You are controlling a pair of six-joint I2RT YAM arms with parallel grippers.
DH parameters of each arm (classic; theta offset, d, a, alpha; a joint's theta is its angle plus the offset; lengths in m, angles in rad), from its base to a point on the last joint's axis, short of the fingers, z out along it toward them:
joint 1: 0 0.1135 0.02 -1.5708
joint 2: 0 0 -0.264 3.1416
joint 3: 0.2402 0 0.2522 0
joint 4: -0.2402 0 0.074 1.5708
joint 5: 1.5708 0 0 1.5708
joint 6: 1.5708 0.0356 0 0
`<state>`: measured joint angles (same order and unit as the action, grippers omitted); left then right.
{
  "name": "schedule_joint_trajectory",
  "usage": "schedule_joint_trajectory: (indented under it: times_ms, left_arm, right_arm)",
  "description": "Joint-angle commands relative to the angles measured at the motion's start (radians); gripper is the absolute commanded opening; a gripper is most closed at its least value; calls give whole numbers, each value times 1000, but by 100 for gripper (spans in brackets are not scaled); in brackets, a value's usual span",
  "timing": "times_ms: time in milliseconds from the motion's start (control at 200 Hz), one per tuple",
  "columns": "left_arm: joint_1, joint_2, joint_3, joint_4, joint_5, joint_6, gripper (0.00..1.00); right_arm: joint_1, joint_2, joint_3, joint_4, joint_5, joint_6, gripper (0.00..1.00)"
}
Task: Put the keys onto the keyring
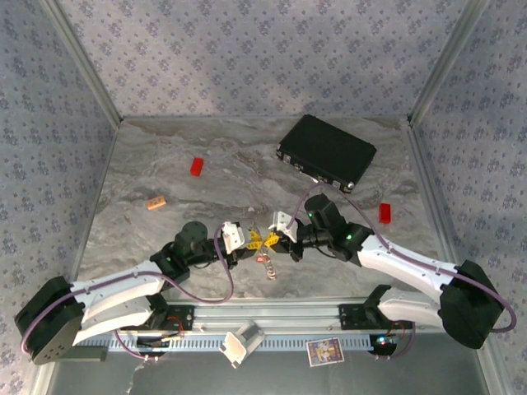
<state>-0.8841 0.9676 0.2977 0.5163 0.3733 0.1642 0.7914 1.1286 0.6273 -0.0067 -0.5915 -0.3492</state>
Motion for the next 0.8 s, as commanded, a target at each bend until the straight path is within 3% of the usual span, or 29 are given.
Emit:
schedule_joint_trajectory:
  times_ms: [0,575,795]
  left_arm:
    - [-4,-18,57,-91,-11,14,19]
    - [-5,6,111,-200,40,58,18]
    - [-4,11,116,-209,68,70,1]
  right_arm:
    - [14,-11,69,-103,38,-59,0]
    - [112,58,235,-336,212,-170,0]
    - [112,51,245,-335,192,-167,0]
